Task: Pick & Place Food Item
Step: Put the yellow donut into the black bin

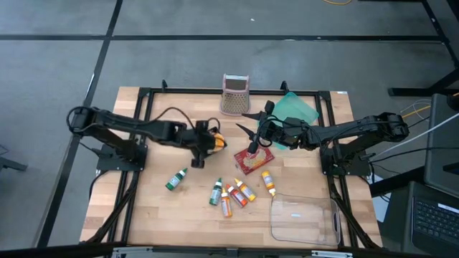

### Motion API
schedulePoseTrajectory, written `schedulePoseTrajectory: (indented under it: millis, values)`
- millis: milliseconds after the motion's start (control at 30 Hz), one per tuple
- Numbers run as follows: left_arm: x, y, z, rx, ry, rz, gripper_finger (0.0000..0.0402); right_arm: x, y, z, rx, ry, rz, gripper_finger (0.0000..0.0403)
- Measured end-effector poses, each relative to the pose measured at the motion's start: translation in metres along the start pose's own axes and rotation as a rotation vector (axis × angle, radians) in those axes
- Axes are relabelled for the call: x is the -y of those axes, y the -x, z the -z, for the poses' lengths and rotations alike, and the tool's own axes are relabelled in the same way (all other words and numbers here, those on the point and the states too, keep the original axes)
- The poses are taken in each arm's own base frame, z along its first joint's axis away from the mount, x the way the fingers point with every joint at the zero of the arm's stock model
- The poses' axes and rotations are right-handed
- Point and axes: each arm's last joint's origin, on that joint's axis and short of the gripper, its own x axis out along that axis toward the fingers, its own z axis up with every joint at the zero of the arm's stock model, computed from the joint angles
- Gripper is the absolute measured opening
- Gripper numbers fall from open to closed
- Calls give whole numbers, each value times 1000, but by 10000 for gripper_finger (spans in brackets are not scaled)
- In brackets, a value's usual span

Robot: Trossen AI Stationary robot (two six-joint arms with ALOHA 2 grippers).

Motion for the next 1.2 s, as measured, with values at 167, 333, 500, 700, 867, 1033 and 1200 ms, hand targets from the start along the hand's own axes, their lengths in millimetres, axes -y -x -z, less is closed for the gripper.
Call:
schedulePoseTrajectory:
  millis: [167, 333, 500, 700, 867, 1033, 1200]
  values:
    - [-21, -12, 15, -71, 48, 39, 7, 0, 0, -1, 6, -3, -3, 178]
    - [-36, -21, 22, -96, 70, 95, 10, 0, 0, 0, 7, -2, -6, 178]
    - [-43, -33, 26, -104, 99, 149, 8, 0, 0, -1, 12, -2, -20, 178]
    - [-40, -51, 29, -143, 96, 183, 10, -1, 0, -1, 11, -2, -21, 178]
    - [-39, -58, 30, -148, 98, 211, 9, -1, 0, 0, 9, -1, -21, 178]
    - [-40, -55, 29, -137, 96, 201, 25, -1, 0, 0, 7, 1, -22, 178]
    - [-39, -53, 29, -139, 100, 220, 70, -1, 0, 0, 6, 1, -23, 178]
